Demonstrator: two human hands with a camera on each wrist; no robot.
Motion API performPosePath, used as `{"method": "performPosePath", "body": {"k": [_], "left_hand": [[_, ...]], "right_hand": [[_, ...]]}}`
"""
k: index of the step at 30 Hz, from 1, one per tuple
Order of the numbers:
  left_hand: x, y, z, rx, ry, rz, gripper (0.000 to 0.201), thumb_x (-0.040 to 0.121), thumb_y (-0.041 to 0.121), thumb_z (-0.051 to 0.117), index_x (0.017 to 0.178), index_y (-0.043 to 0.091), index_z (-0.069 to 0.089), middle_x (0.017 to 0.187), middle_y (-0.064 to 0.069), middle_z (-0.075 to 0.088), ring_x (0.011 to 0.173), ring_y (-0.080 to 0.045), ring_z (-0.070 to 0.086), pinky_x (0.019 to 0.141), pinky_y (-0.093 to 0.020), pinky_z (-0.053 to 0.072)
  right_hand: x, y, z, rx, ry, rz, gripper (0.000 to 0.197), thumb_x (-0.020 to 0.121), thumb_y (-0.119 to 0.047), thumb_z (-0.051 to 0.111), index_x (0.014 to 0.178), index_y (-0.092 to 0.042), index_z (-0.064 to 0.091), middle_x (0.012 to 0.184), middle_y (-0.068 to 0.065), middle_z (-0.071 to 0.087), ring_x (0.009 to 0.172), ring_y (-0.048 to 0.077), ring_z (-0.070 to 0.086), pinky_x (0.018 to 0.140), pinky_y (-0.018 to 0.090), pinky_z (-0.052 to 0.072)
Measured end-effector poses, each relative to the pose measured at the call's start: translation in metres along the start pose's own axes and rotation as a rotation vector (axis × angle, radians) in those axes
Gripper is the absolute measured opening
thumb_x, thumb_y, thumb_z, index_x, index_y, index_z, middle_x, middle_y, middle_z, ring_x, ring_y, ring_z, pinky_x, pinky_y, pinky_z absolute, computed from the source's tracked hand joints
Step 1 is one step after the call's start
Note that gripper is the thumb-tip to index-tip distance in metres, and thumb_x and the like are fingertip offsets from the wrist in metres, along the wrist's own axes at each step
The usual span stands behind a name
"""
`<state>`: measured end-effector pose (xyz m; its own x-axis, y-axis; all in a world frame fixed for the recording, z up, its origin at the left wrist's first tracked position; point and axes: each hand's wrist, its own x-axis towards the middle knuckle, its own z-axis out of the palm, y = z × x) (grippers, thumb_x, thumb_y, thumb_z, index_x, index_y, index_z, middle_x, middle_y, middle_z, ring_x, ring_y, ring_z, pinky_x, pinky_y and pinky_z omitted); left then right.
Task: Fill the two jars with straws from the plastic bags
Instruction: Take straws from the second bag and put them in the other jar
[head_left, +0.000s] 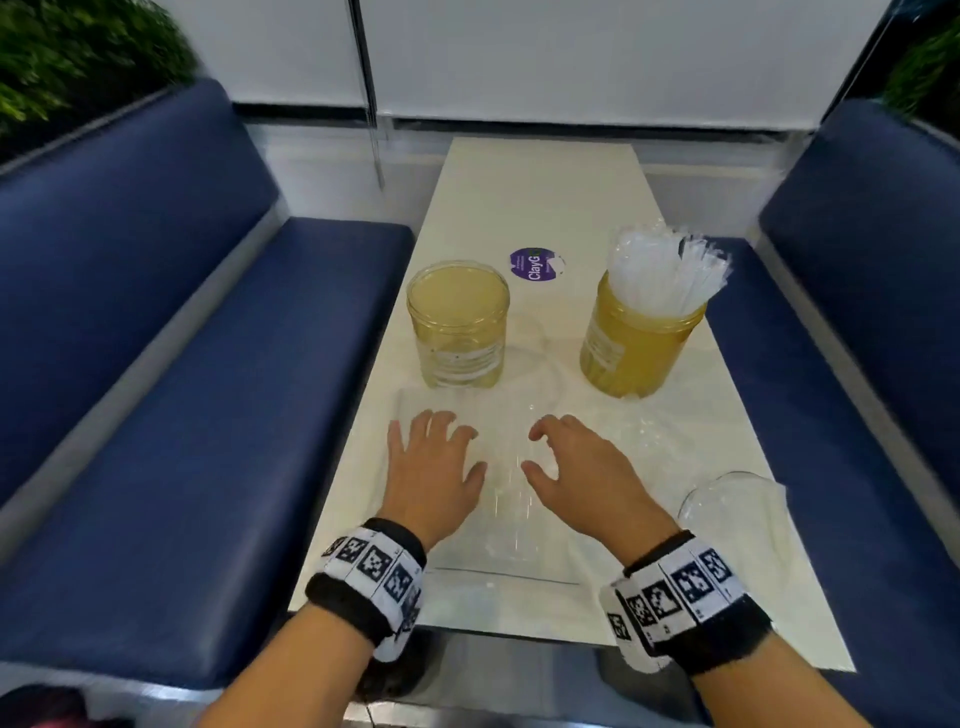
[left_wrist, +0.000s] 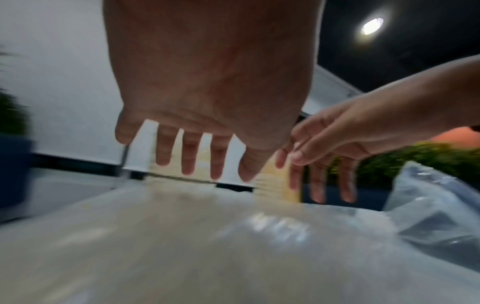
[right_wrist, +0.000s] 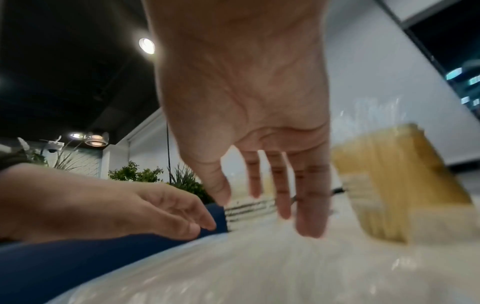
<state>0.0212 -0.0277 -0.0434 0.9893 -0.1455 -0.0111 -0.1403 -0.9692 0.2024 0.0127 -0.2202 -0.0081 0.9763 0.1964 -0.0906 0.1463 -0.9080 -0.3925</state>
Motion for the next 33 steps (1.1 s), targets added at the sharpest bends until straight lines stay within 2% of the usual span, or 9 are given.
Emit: {"method": "performPosePath", "body": {"k": [3,6,11,14,17,19,23,28,33], "left_hand": [[-0.017,-0.041,0.000,-0.031,0.028,-0.274,0.048,0.098,0.050,0.048,0.139,0.026,0.052,0.141,-0.003,0.052,0.127,-0.028,0.050,0.105,-0.050,0.041],[-0.032,-0.068,0.004,-0.214,-0.092,-0.429,0.053,0.102,0.056,0.036,0.143,0.025,0.045,0.132,-0.007,0.060,0.119,-0.031,0.058,0.097,-0.044,0.047],[-0.043,-0.078,0.004,-0.552,-0.253,-0.442,0.055,0.103,0.055,0.035,0.153,0.032,0.031,0.120,-0.021,0.066,0.111,-0.037,0.063,0.099,-0.044,0.050],[-0.048,-0.076,-0.007,-0.701,-0.286,-0.321,0.054,0.105,0.047,0.039,0.156,0.043,0.021,0.093,-0.014,0.066,0.085,-0.026,0.064,0.081,-0.035,0.052],[-0.050,-0.074,-0.021,-0.774,-0.239,-0.211,0.058,0.096,0.060,0.050,0.149,0.049,0.030,0.131,0.004,0.052,0.122,-0.015,0.052,0.104,-0.034,0.045],[-0.051,-0.071,-0.032,-0.776,-0.169,-0.147,0.070,0.079,0.072,0.063,0.141,0.051,0.040,0.154,0.009,0.032,0.142,-0.008,0.033,0.116,-0.035,0.034],[-0.052,-0.054,-0.067,-0.669,-0.094,-0.008,0.093,0.049,0.068,0.089,0.132,0.051,0.051,0.163,0.024,0.002,0.135,0.006,0.021,0.107,-0.024,0.028],[-0.036,-0.039,-0.096,-0.382,0.158,0.099,0.069,0.072,0.054,0.083,0.133,0.040,0.057,0.133,0.018,0.055,0.116,-0.008,0.057,0.099,-0.035,0.050],[-0.016,-0.033,-0.125,-0.360,0.245,0.044,0.044,0.085,0.057,0.071,0.120,0.030,0.069,0.108,0.005,0.073,0.096,-0.019,0.066,0.083,-0.037,0.055]], "right_hand": [[0.015,-0.008,0.028,0.030,-0.173,0.246,0.068,0.096,-0.063,0.041,0.149,-0.023,0.027,0.130,0.009,0.060,0.114,0.032,0.060,0.091,0.040,0.048],[0.021,-0.008,0.047,0.095,-0.243,0.335,0.074,0.096,-0.067,0.036,0.153,-0.025,0.016,0.124,0.012,0.064,0.112,0.034,0.062,0.093,0.041,0.048],[0.022,-0.004,0.050,0.255,-0.300,0.342,0.069,0.100,-0.055,0.041,0.155,-0.024,0.011,0.132,0.016,0.060,0.118,0.034,0.059,0.097,0.038,0.044],[0.022,-0.002,0.040,0.371,-0.258,0.334,0.064,0.099,-0.051,0.048,0.150,-0.024,0.020,0.122,0.015,0.061,0.108,0.030,0.061,0.095,0.036,0.045],[0.017,-0.004,0.023,0.448,-0.133,0.346,0.053,0.092,-0.052,0.060,0.129,-0.023,0.036,0.101,0.005,0.062,0.089,0.028,0.067,0.086,0.046,0.057],[0.016,-0.008,0.009,0.456,-0.077,0.336,0.046,0.088,-0.055,0.064,0.117,-0.023,0.047,0.104,0.001,0.058,0.089,0.029,0.069,0.081,0.049,0.059],[0.017,-0.018,-0.025,0.415,-0.023,0.286,0.050,0.078,-0.071,0.063,0.100,-0.027,0.065,0.119,-0.004,0.058,0.102,0.019,0.064,0.088,0.045,0.057],[0.014,-0.039,-0.083,0.334,-0.106,0.143,0.067,0.074,-0.082,0.054,0.112,-0.028,0.069,0.130,-0.008,0.061,0.115,0.014,0.057,0.099,0.035,0.044],[0.017,-0.052,-0.113,-0.064,-0.231,0.015,0.089,0.067,-0.079,0.065,0.141,-0.034,0.047,0.142,-0.007,0.052,0.126,0.019,0.051,0.102,0.036,0.043]]}}
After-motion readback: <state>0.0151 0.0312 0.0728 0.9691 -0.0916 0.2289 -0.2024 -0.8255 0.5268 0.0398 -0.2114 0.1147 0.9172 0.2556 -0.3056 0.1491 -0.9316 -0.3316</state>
